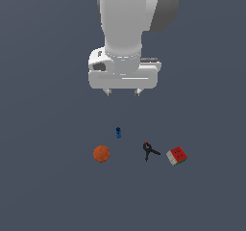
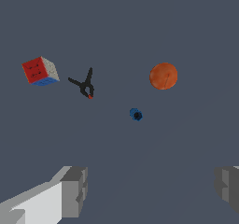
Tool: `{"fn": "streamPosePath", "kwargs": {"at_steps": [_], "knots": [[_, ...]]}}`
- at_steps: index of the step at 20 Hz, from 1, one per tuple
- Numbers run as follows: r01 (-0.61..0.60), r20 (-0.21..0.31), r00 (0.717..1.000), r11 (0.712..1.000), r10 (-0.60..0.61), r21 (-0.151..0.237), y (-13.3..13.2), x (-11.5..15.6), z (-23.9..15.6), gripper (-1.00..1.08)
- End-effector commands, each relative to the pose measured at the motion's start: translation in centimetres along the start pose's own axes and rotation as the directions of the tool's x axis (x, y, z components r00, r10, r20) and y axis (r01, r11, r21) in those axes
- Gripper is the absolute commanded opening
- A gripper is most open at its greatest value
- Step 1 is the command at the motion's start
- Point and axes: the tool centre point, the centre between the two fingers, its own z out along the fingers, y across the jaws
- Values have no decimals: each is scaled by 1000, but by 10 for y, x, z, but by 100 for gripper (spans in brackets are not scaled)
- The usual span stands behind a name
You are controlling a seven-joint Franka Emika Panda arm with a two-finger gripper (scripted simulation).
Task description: Pick up a designated object from a clutter of objects.
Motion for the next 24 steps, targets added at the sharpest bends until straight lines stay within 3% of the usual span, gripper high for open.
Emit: {"fn": "streamPosePath", "kwargs": {"at_steps": [1, 11, 24], "knots": [[0, 0, 1000, 1000, 0, 0, 0, 0, 0, 100], [31, 9, 999, 999, -31, -36, -10, -2, 7, 100], [78, 4, 997, 996, -78, -38, -22, 18, 31, 100]]}}
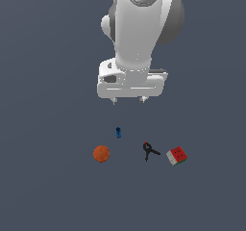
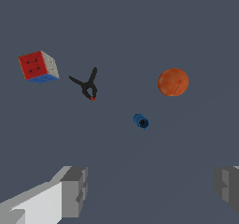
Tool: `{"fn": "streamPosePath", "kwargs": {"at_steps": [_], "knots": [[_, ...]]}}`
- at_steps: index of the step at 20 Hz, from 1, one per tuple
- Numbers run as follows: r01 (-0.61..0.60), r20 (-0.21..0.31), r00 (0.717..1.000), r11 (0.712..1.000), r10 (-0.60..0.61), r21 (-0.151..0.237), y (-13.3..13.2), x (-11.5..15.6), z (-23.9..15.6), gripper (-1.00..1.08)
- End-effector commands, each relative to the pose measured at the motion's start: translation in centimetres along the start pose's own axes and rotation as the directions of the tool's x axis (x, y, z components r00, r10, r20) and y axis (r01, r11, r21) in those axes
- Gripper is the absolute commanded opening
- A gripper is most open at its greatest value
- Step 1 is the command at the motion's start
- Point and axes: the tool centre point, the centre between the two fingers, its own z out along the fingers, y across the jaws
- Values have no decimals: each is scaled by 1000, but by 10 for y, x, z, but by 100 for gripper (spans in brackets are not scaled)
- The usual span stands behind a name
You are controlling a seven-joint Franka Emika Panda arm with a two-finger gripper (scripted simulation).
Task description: Pick up a designated object from a clutter of objects.
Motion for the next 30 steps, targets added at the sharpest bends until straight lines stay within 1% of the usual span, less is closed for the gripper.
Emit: {"fn": "streamPosePath", "kwargs": {"at_steps": [1, 7, 16, 23, 30], "knots": [[21, -2, 1000, 1000, -21, -1, -5, 8, 10, 100], [92, -11, 996, 996, -92, -3, -24, 35, 48, 100], [229, -30, 973, 973, -229, 1, -65, 75, 130, 100], [301, -43, 953, 954, -301, 8, -90, 89, 180, 100], [335, -49, 941, 942, -334, 13, -103, 94, 205, 100]]}}
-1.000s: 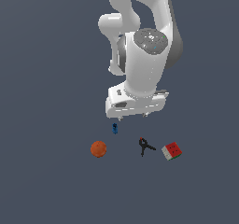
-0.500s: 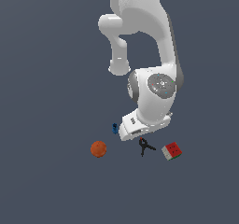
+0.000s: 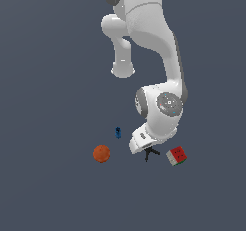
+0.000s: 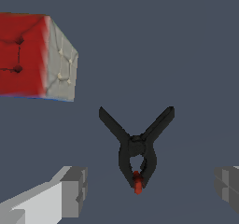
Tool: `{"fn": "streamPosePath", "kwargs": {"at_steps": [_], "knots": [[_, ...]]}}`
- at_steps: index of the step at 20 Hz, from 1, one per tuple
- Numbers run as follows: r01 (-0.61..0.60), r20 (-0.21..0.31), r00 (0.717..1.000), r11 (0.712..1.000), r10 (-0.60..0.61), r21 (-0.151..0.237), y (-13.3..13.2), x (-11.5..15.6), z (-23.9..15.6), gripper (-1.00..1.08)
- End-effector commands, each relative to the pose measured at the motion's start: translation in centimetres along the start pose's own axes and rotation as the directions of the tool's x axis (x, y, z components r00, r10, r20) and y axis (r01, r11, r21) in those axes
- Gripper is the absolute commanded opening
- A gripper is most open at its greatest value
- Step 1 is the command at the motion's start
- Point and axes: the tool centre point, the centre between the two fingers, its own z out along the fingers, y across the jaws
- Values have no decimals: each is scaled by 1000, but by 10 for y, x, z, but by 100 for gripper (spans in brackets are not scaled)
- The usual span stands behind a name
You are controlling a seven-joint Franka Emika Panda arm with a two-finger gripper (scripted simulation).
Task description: Pick up a designated object from a clutter of objects.
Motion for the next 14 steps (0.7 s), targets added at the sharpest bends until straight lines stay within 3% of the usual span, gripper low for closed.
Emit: {"fn": "streamPosePath", "kwargs": {"at_steps": [1, 8, 14], "knots": [[7, -3, 1000, 1000, -7, 1, -2, 2, 5, 100], [7, -1, 1000, 1000, -7, 1, -2, 1, 11, 100], [8, -2, 1000, 1000, -8, 1, -2, 1, 38, 100]]}}
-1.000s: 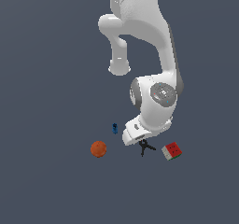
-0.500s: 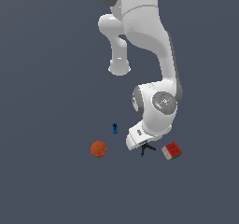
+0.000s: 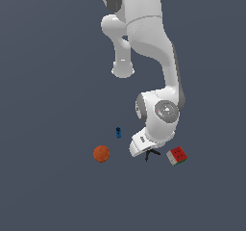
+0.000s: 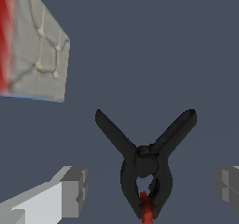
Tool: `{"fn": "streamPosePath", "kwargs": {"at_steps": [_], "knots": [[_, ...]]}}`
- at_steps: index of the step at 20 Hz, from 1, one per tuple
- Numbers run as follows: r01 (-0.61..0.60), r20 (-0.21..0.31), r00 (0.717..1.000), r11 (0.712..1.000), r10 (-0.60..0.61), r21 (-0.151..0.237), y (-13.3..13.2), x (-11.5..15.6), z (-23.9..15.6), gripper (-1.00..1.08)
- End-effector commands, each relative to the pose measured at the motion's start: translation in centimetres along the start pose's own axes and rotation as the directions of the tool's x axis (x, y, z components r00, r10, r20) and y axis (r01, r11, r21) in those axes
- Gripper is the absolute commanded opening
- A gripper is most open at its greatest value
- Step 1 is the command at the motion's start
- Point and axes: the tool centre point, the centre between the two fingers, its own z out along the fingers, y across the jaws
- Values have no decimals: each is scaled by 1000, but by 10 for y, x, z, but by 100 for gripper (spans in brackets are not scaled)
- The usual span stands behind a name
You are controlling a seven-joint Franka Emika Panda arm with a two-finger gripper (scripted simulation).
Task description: Pick up a designated object from a clutter of objects.
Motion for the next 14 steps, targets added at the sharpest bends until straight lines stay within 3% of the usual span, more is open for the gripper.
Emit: {"fn": "streamPosePath", "kwargs": {"at_steps": [1, 8, 9, 14], "knots": [[0, 1, 1000, 1000, 0, 0, 0, -1, 13, 100], [1, 0, 1000, 1000, -1, 0, 0, 1, 27, 100], [1, 0, 1000, 1000, -1, 0, 0, 1, 27, -100], [1, 0, 1000, 1000, -1, 0, 0, 1, 27, -100]]}}
